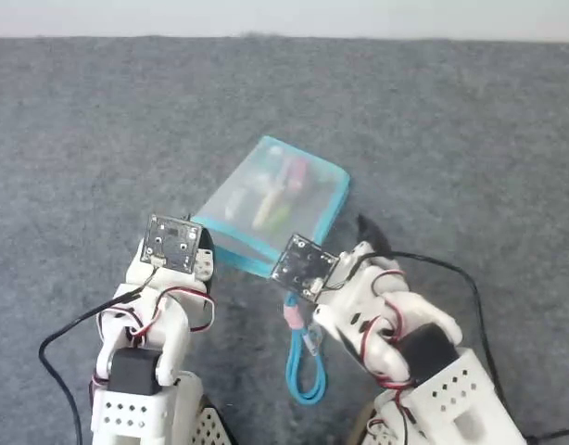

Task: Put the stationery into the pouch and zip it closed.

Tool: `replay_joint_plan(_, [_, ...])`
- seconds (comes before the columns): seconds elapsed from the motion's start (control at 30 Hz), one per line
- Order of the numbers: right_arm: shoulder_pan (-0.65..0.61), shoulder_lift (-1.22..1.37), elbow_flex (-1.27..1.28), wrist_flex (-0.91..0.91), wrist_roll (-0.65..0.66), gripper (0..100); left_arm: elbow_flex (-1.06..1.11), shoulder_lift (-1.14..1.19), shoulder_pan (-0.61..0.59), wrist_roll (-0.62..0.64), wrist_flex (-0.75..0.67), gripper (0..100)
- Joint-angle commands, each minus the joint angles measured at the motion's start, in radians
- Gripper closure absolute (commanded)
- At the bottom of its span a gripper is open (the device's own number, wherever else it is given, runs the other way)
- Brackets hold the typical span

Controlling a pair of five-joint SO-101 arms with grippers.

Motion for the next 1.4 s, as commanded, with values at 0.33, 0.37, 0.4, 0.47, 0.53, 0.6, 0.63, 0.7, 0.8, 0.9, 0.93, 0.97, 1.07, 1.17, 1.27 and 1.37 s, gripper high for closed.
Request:
replay_joint_plan(0.33, [-0.028, 0.217, -0.087, -0.171, -0.017, 57.8, -0.074, -0.008, -0.005, 0.018, -0.043, 99])
replay_joint_plan(0.37, [-0.031, 0.228, -0.109, -0.171, -0.017, 57.8, -0.074, -0.008, -0.005, 0.018, -0.043, 99])
replay_joint_plan(0.4, [-0.035, 0.232, -0.129, -0.170, -0.017, 57.8, -0.074, -0.008, -0.005, 0.018, -0.043, 99])
replay_joint_plan(0.47, [-0.051, 0.242, -0.167, -0.163, -0.017, 57.8, -0.074, -0.008, -0.005, 0.018, -0.043, 99])
replay_joint_plan(0.53, [-0.073, 0.243, -0.180, -0.163, -0.017, 57.8, -0.074, -0.008, -0.005, 0.018, -0.043, 99])
replay_joint_plan(0.6, [-0.108, 0.243, -0.183, -0.154, -0.017, 57.8, -0.074, -0.008, -0.005, 0.018, -0.043, 99])
replay_joint_plan(0.63, [-0.131, 0.243, -0.184, -0.139, -0.023, 57.8, -0.074, -0.008, -0.005, 0.018, -0.043, 99])
replay_joint_plan(0.7, [-0.208, 0.242, -0.189, -0.108, -0.023, 57.8, -0.074, -0.008, -0.005, 0.018, -0.046, 99])
replay_joint_plan(0.8, [-0.236, 0.243, -0.195, -0.097, -0.023, 58.3, -0.074, -0.008, -0.005, 0.018, -0.044, 99])
replay_joint_plan(0.9, [-0.166, 0.243, -0.195, -0.097, -0.015, 60.9, -0.073, -0.008, -0.005, 0.018, -0.043, 99])
replay_joint_plan(0.93, [-0.148, 0.243, -0.193, -0.097, -0.003, 60.8, -0.073, -0.008, -0.005, 0.018, -0.043, 99])
replay_joint_plan(0.97, [-0.136, 0.245, -0.192, -0.097, 0.015, 60.8, -0.073, -0.008, -0.005, 0.018, -0.041, 99])
replay_joint_plan(1.07, [-0.125, 0.245, -0.192, -0.101, 0.038, 60.9, -0.073, -0.008, -0.005, 0.018, -0.041, 99])
replay_joint_plan(1.17, [-0.127, 0.246, -0.192, -0.107, 0.040, 61.2, -0.073, -0.008, -0.005, 0.018, -0.041, 99])
replay_joint_plan(1.27, [-0.127, 0.268, -0.193, -0.116, 0.049, 64.5, -0.073, -0.008, -0.005, 0.018, -0.041, 99])
replay_joint_plan(1.37, [-0.125, 0.355, -0.199, -0.165, 0.083, 67.5, -0.073, -0.008, -0.005, 0.018, -0.041, 99])
